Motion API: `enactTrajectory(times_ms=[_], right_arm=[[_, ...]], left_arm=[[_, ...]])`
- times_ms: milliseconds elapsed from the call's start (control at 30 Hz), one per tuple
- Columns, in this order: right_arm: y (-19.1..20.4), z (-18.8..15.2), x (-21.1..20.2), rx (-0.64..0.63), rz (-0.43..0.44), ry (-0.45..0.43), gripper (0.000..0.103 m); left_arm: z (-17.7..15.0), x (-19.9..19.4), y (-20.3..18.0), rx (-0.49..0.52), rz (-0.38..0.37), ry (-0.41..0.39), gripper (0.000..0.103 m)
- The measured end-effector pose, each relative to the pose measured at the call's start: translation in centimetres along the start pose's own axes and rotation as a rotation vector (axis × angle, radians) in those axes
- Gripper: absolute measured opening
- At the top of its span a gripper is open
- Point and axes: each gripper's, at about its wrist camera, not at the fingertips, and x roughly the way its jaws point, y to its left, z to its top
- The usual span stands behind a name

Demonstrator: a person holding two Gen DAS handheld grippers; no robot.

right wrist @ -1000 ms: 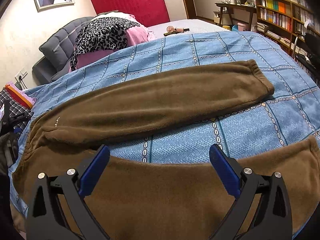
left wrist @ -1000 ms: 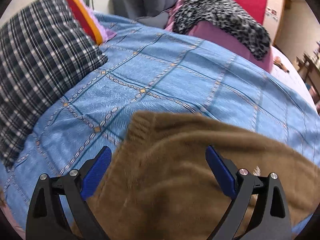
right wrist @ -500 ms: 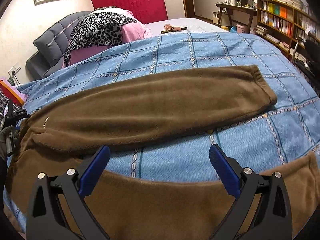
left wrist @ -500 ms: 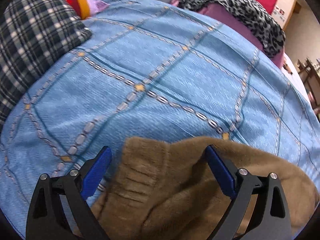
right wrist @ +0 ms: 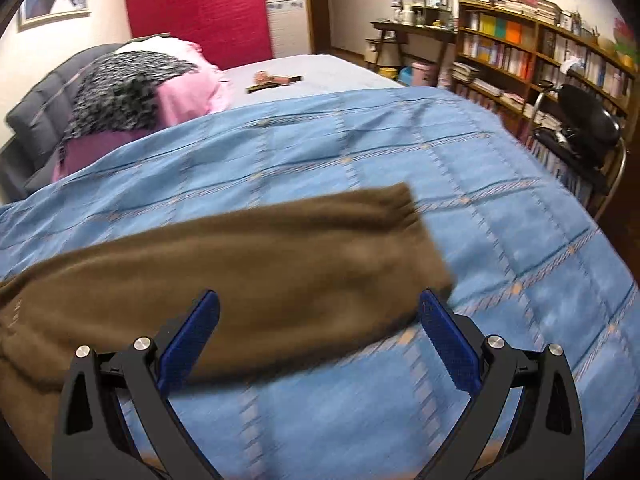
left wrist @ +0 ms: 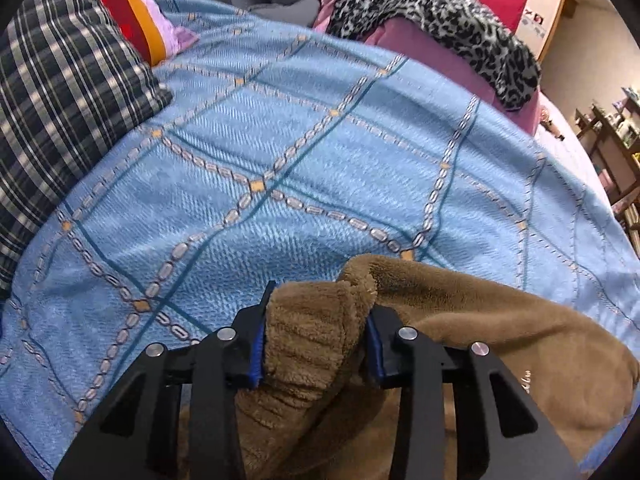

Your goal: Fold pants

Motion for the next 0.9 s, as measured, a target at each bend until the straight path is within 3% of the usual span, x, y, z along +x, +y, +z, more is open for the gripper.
enactTrajectory(times_ms=[133,367,467,533,567,633,733,900], right_arm=[[-3.4,3.2,4.9,0.063,-0.024,0.084,0.076],[-6.4,6.2,10.9,0.171,-0.059,0.132,0.075],[-7.0,6.5,12.9,0.231,-0.013,0.174,0.073],[-7.4,6.4,14.1,0.259,0.003,0.206,0.056],[-7.2,6.3,14.1,0.256,0.003,0.205,0.051],[-7.0,6.4,13.8,0.234,0.01,0.197,0.028],[-6.6,6.6,12.1,0.214,0.011,0.155,0.021],[-6.7,6.8,7.5,0.218,0.019,0.056,0.02]], left_arm=[[0.6,-1.7,-0.3,-0.005,-0.011,-0.029,0.038],[0.7,-3.5,-1.1,0.029,0.004,-0.04,0.038],[0.9,-3.9,-1.3,0.027,0.008,-0.037,0.038],[1.0,-4.1,-1.3,0.025,0.008,-0.038,0.038],[1.0,-4.2,-1.4,0.025,0.009,-0.038,0.038],[1.0,-4.4,-1.5,0.026,0.011,-0.041,0.038],[1.0,-4.8,-1.3,0.025,0.014,-0.055,0.038],[0.6,-6.4,0.0,-0.013,-0.011,-0.085,0.037]])
